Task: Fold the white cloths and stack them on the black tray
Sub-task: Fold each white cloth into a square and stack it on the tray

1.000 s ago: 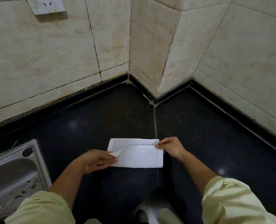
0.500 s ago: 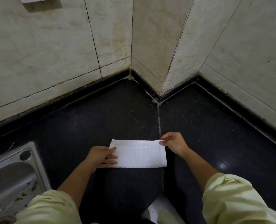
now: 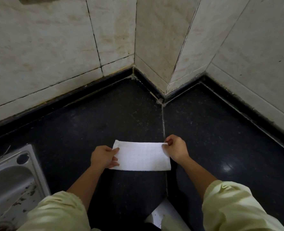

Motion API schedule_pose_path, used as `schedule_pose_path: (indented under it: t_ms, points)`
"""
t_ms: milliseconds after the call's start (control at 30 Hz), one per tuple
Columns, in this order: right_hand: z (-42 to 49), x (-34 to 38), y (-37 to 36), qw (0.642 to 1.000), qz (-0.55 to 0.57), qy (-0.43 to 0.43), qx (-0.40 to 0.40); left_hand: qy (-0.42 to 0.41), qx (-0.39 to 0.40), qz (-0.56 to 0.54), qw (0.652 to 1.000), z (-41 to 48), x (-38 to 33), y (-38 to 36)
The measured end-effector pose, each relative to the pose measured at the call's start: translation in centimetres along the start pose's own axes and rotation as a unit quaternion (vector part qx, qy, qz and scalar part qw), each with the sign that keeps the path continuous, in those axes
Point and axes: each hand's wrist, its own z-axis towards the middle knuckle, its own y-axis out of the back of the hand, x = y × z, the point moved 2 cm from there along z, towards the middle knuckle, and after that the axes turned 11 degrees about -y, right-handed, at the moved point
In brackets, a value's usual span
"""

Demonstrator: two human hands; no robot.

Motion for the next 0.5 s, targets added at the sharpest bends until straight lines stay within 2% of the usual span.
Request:
schedule_pose_path:
  t_ms: [100,167,267,400,500]
  points:
    - [-0.9,0.1,0.1,0.997,-0.04,0.039,-0.048,-0.065,-0.037,0.129,0.989,-0.2,0.2,0.4]
    - [-1.9,0.1,0.3,0.993,-0.045,0.075,-0.076,-0.16,-0.081,0.232,0.956,-0.8,0.4,0.3]
    - [-4.0,-0.6,-0.4,0.984,-0.086,0.144,-0.061,-0.282,-0.106,0.268,0.915,-2.5,1.2,-0.9]
    - [-6.2,-2.9,-2.2,0.98,-0.155,0.127,-0.016,-0.298,-0.087,0.279,0.909,-3.8,4.3,-2.3]
    - [-6.5,-4.2,-2.0,0.989,-0.128,0.071,-0.027,-0.268,-0.083,0.251,0.926,-4.0,5.5,-2.1]
